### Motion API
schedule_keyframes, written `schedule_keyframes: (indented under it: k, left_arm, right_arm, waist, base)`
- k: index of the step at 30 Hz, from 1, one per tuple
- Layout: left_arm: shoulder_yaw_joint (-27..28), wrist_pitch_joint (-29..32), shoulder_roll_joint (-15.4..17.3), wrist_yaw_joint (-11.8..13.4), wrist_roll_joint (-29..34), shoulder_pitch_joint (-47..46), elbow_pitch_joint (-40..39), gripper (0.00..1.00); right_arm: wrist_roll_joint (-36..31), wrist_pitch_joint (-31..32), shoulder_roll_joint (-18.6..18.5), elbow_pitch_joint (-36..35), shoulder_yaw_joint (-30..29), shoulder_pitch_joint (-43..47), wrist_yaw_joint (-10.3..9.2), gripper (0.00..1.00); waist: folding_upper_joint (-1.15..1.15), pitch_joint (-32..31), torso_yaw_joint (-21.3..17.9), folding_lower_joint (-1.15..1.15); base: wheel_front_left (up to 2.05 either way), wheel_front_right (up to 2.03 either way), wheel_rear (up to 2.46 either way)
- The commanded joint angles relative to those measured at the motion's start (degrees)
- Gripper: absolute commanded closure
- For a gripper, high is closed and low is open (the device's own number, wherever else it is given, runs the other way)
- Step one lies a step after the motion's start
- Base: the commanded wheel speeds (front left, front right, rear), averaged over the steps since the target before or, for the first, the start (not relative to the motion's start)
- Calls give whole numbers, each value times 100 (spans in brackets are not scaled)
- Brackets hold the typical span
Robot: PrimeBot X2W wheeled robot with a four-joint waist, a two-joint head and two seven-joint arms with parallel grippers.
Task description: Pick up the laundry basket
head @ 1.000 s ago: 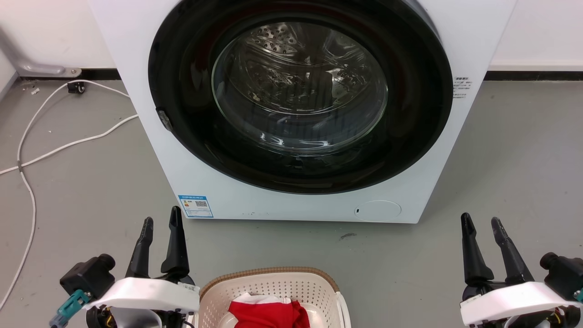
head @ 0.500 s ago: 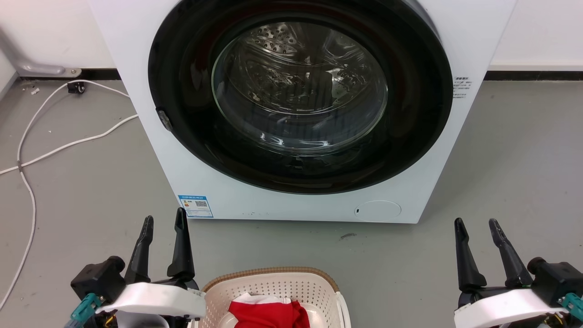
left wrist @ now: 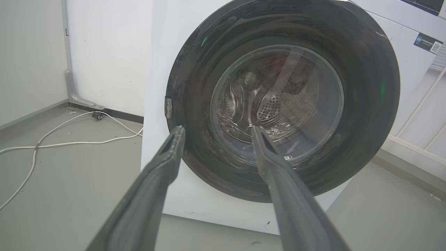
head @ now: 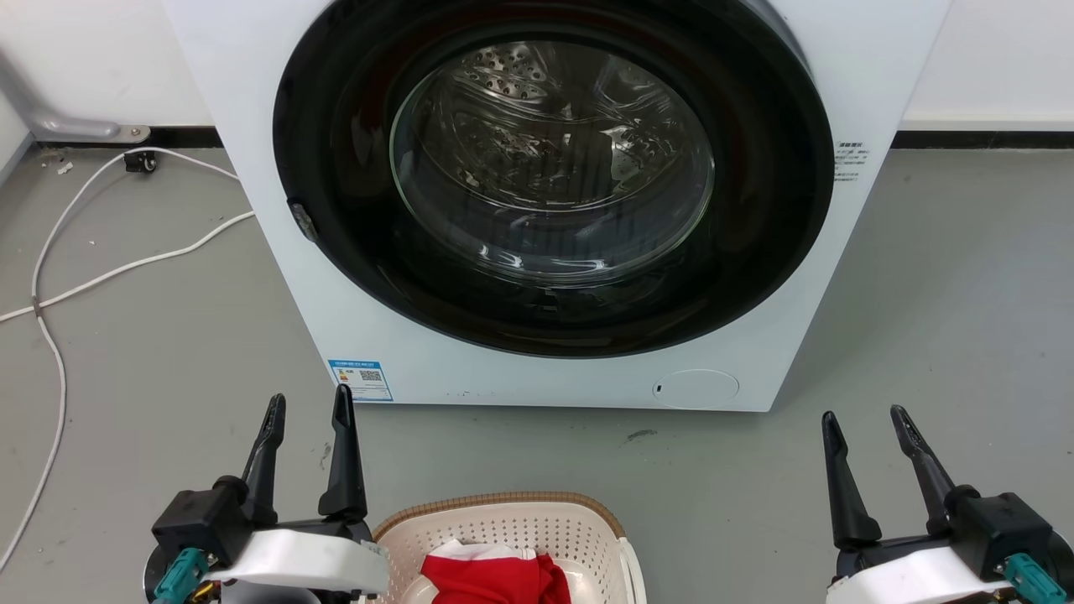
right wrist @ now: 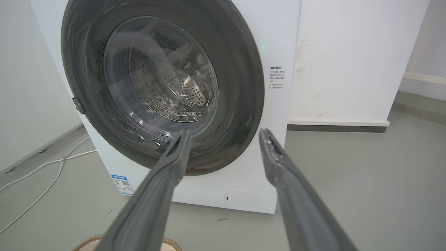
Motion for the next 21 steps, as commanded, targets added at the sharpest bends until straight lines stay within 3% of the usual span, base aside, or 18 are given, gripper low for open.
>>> schedule_keyframes:
  k: [1, 21]
  left_arm:
    - [-21, -52, 14, 1, 142, 45, -68, 0]
    - [-58, -264, 15, 13, 1029, 165, -70, 0]
  right_arm:
    - [-175, -58, -15, -70, 12, 33, -2, 0]
    - [-1100, -266, -15, -206, 33, 163, -2, 0]
  waist:
    - [0, -3, 4, 0]
    - [0, -12, -2, 0]
  base:
    - [0, 0, 0]
    - [0, 0, 0]
